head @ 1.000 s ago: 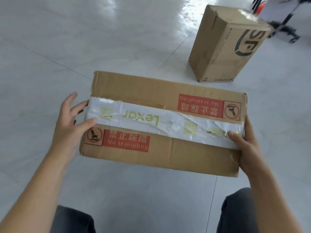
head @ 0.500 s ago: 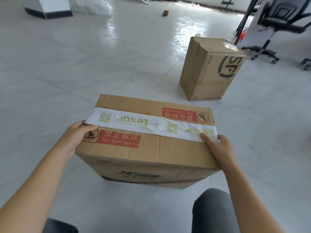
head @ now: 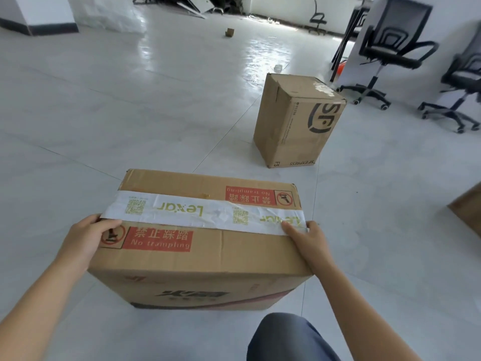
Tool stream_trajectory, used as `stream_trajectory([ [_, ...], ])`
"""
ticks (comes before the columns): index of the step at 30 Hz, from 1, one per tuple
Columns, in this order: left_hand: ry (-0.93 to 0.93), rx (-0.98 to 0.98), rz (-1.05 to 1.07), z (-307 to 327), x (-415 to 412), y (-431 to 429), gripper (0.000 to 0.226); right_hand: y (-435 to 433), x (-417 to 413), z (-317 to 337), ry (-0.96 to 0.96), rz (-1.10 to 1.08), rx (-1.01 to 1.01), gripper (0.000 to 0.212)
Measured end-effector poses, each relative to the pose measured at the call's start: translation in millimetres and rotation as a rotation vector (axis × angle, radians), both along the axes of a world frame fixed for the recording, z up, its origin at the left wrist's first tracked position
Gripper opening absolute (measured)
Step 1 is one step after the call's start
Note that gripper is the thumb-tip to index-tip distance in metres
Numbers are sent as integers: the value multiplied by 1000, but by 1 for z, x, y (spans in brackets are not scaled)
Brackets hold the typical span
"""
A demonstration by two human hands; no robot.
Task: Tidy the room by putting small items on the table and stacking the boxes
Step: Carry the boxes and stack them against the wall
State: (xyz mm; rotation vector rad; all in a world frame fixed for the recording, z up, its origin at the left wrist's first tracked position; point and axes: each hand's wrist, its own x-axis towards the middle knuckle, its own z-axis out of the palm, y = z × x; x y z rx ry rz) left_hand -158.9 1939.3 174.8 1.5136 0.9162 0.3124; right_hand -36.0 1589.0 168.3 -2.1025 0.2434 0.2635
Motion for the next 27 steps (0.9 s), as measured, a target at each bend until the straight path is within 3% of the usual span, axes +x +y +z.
stream_trajectory([
  [5,116,-62,-32,38,-7,-12,22,-5,-11,39,202,-3,96,48],
  [10,197,-213,-130,116,1,-44,20,-56,-14,154,235,-103,119,50],
  [14,204,-264,-253,222,40,-73,23,-101,-7,278,244,-135,69,41],
  [17,161,-280,-390,318,74,-90,13,-133,-7,376,237,-187,32,38],
  [27,-154,-367,-761,611,145,-192,23,-224,-87,664,18,-441,15,38],
])
